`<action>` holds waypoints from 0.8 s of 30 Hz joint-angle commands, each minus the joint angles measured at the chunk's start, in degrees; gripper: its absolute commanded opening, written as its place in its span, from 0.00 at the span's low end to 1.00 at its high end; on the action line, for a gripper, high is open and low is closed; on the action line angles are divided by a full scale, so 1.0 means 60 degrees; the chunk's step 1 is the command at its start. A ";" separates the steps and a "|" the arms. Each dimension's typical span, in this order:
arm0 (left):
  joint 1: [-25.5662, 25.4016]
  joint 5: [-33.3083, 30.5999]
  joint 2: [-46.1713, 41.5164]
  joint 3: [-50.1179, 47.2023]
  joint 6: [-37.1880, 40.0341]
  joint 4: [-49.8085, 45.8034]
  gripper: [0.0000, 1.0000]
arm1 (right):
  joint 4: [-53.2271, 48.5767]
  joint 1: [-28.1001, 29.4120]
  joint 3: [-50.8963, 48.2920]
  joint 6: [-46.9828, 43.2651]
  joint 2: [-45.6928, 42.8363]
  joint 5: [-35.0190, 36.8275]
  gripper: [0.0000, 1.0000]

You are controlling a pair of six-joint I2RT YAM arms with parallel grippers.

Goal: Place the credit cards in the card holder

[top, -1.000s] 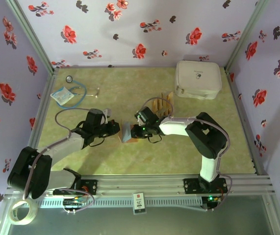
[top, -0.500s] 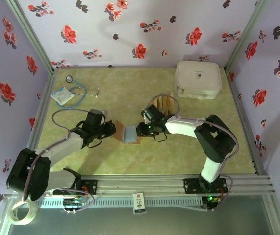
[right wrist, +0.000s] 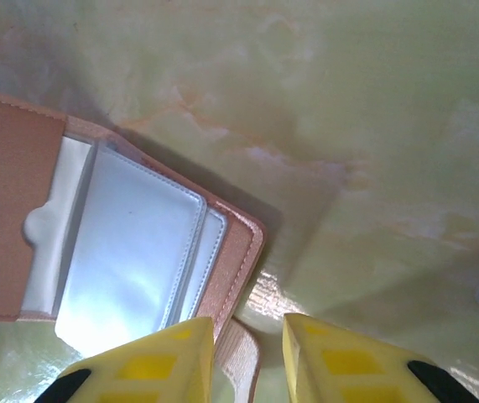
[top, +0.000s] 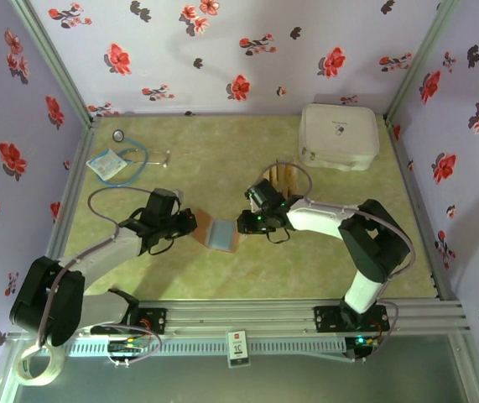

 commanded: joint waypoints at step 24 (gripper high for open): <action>-0.0082 -0.1064 -0.0723 -0.0801 -0.0900 0.0327 0.00 | 0.0464 0.1644 0.3031 0.0548 0.2555 -0.0600 0.16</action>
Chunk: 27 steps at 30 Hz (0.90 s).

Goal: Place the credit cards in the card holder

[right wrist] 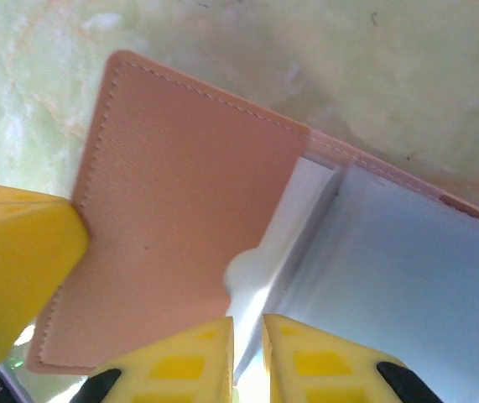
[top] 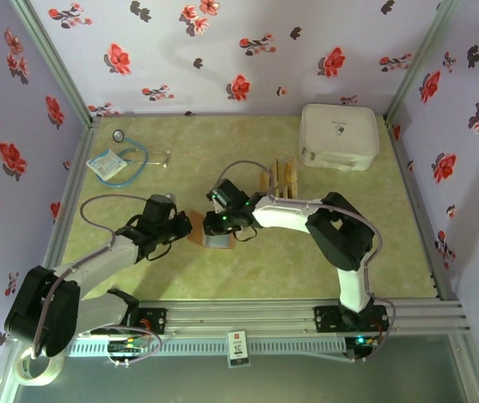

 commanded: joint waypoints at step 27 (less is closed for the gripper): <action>0.0187 -0.0655 0.0234 0.0365 0.0666 -0.0598 0.32 | 0.0811 0.0020 -0.0689 0.0354 0.0423 -0.0020 0.14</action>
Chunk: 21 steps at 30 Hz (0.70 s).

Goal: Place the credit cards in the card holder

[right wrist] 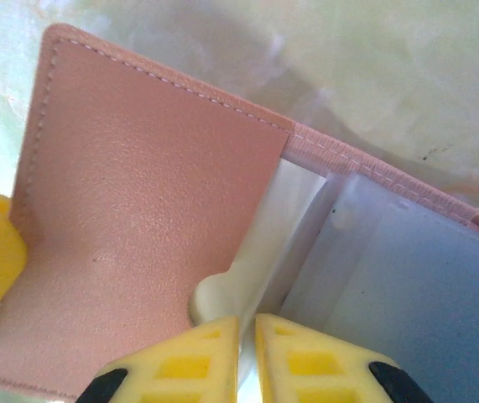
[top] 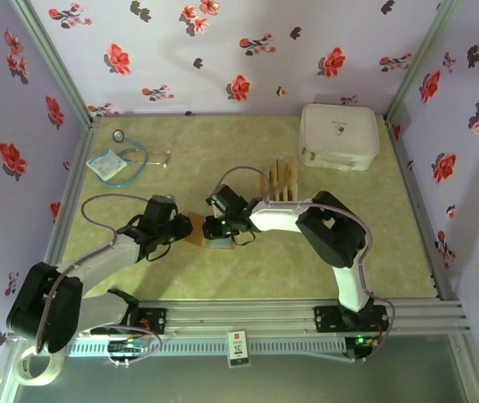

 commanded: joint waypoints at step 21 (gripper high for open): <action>0.0064 0.1467 0.0028 0.1225 -0.0793 0.0619 0.73 | 0.0071 -0.0042 -0.0422 0.0357 -0.0225 -0.0010 0.14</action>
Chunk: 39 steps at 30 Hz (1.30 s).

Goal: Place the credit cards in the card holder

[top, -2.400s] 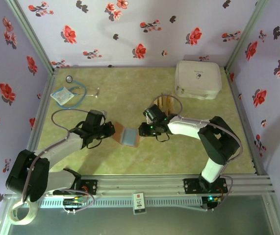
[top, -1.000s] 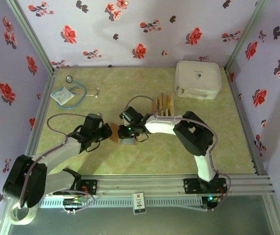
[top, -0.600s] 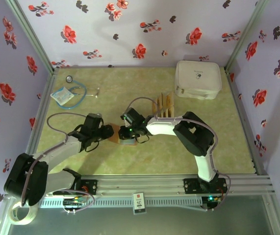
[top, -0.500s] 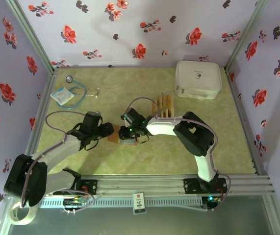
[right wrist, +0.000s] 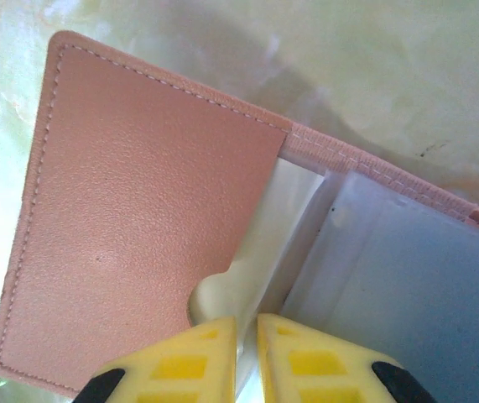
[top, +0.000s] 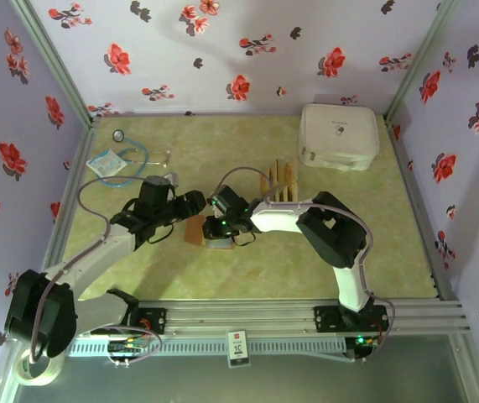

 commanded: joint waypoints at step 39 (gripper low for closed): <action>-0.0016 0.0113 0.0642 -0.1567 -0.0413 0.1577 0.72 | -0.0032 -0.1222 -0.2870 0.0086 -0.2621 0.0667 0.17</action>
